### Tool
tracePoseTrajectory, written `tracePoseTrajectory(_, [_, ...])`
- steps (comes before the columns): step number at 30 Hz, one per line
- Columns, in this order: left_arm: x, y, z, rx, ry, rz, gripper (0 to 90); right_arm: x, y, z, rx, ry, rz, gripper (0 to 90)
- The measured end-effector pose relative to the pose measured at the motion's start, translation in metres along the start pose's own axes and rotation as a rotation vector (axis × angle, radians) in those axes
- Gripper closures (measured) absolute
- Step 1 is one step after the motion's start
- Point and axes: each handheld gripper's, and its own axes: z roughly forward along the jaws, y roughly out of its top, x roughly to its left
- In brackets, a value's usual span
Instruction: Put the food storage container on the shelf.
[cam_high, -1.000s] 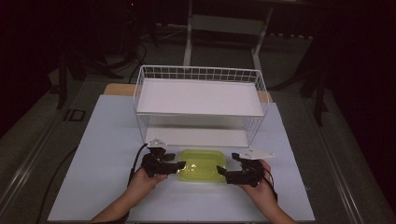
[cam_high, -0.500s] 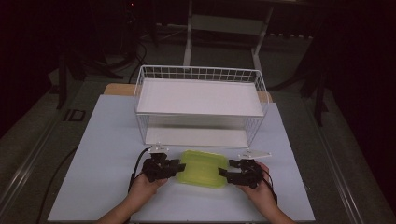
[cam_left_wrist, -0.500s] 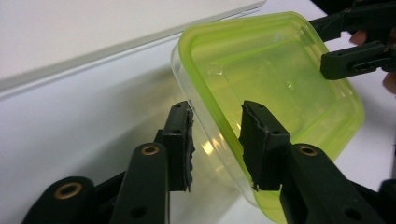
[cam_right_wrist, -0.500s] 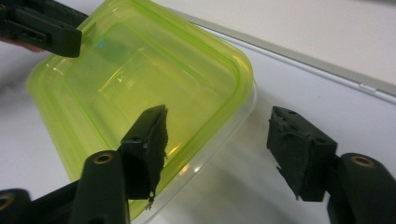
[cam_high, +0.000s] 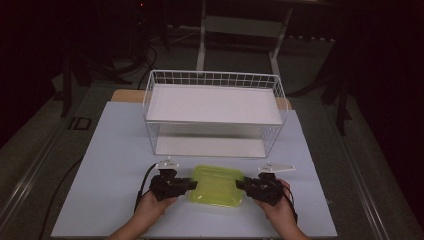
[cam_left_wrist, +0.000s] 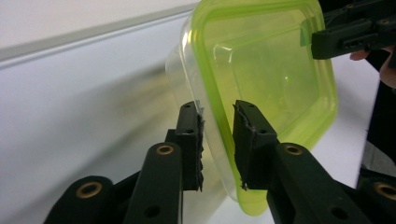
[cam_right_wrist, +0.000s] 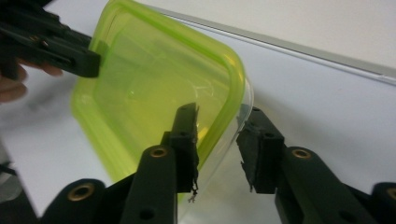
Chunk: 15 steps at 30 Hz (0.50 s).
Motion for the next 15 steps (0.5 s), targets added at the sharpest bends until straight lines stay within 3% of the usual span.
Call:
tracePoseTrajectory(4, [-0.004, -0.003, -0.005, -0.017, 0.013, -0.012, 79.2, 0.007, 0.001, -0.003, -0.029, -0.027, 0.005, 76.7])
tracePoseTrajectory(15, [-0.009, 0.008, -0.013, -0.049, 0.037, -0.003, 80.6, 0.007, 0.01, -0.007, -0.05, -0.028, 0.011, 77.2])
